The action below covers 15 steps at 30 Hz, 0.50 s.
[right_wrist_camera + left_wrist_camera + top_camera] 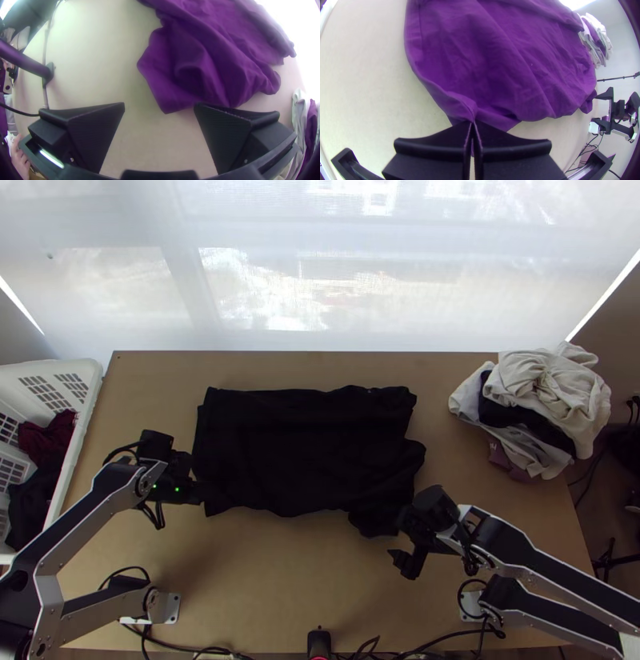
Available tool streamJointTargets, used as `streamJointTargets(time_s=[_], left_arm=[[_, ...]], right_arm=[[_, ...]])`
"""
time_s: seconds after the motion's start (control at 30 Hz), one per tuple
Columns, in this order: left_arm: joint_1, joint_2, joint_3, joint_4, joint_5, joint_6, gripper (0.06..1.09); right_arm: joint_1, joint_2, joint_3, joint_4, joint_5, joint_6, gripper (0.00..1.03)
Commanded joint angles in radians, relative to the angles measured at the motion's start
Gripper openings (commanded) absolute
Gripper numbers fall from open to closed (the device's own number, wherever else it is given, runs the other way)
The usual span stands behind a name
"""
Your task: Fold the t-shirt
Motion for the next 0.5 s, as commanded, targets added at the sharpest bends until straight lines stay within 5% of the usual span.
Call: streamJointTargets(time_s=[0.0,0.13,0.23,0.33,0.47], left_arm=[[0.013,-0.002,0.004,0.002,0.001,0.000,0.09],[0.013,-0.002,0.004,0.005,0.001,0.001,0.09],[0.015,0.001,0.011,0.005,0.001,0.001,0.09],[0.015,0.006,0.018,0.006,0.001,0.001,0.09],[0.015,0.006,0.027,0.005,-0.001,0.001,0.09]], right_arm=[[0.035,0.070,-0.017,0.059,-0.002,-0.029,0.93],[0.006,0.121,-0.012,0.110,0.000,-0.035,0.91],[-0.014,0.164,-0.018,0.137,0.000,-0.037,0.80],[-0.028,0.208,-0.024,0.179,0.000,-0.046,0.63],[-0.050,0.228,-0.008,0.209,-0.002,-0.053,0.20]])
